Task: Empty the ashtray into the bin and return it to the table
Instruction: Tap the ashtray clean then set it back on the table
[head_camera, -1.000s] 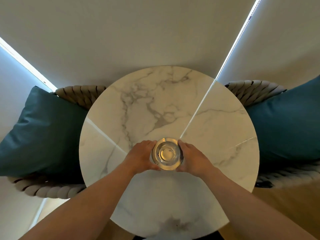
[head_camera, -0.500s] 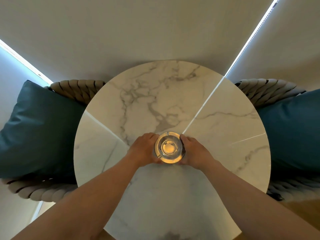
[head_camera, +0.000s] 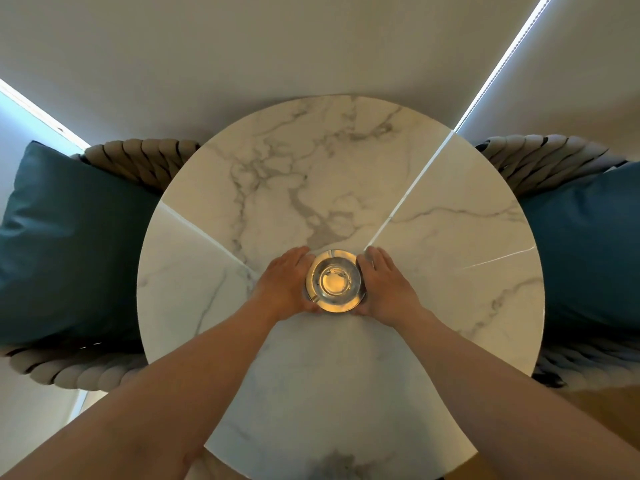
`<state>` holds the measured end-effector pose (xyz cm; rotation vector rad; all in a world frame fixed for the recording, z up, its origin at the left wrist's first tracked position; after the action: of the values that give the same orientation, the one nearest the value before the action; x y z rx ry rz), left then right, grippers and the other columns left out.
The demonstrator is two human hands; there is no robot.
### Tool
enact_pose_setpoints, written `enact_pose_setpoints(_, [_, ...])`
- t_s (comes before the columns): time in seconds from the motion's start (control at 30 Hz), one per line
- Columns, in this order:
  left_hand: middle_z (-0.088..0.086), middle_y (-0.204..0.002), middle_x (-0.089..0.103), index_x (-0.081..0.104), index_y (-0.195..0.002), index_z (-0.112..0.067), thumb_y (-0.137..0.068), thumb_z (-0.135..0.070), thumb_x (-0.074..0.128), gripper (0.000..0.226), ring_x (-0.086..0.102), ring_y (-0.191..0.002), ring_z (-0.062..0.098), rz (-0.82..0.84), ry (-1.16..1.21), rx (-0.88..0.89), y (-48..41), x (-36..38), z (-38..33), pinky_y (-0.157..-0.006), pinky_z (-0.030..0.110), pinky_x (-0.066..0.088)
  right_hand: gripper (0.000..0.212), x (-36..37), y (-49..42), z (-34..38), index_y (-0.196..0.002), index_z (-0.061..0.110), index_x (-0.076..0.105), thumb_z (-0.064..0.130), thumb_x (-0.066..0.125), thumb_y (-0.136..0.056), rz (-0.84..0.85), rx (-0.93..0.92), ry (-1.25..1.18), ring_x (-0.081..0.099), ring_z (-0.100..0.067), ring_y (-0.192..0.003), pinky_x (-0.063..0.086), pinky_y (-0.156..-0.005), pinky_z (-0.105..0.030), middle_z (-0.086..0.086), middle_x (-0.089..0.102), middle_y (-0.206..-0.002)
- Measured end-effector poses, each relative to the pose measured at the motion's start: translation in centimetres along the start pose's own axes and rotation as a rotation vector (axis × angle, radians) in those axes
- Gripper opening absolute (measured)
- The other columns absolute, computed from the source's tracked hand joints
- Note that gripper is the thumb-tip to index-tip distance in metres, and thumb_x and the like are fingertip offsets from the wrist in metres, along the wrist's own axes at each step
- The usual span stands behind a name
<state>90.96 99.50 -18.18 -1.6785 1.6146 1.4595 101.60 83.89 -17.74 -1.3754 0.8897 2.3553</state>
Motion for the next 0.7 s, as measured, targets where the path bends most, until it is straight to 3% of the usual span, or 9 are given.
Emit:
enact_pose_setpoints(0.33, [0.001,-0.145,0.037,0.033,-0.145,-0.017,-0.048,-0.053,0.089,0.117,0.031,-0.135,0.020,-0.024,0.046,-0.012,0.47,0.13,0.16,-0.112,0.035,0.028,0.113,0.29,0.29,-0.18,-0.144,0.010,0.032,0.043,0.090,-0.053,-0.024,0.002,-0.032,0.026,-0.030,-0.139,0.036,-0.110,-0.040,-0.009,0.033,-0.148])
enact_pose_setpoints(0.7, [-0.001,-0.136,0.040,0.041,-0.137,-0.020,-0.051,-0.056,0.086,0.103,0.035,-0.127,0.020,-0.041,0.027,0.003,0.53,0.45,-0.16,-0.106,0.033,0.030,0.101,0.63,0.85,-0.52,-0.137,0.013,0.040,0.045,0.088,-0.054,-0.043,0.028,-0.006,0.030,-0.030,-0.133,0.038,-0.105,-0.041,-0.008,0.037,-0.143])
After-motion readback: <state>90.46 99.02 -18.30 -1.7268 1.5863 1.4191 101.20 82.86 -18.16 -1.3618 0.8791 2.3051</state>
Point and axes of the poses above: each hand's wrist, its own y-axis away from the middle knuckle, its own x-axis out of the palm, z = x × y, the point moved 5 cm from there along -y, towards the middle knuckle
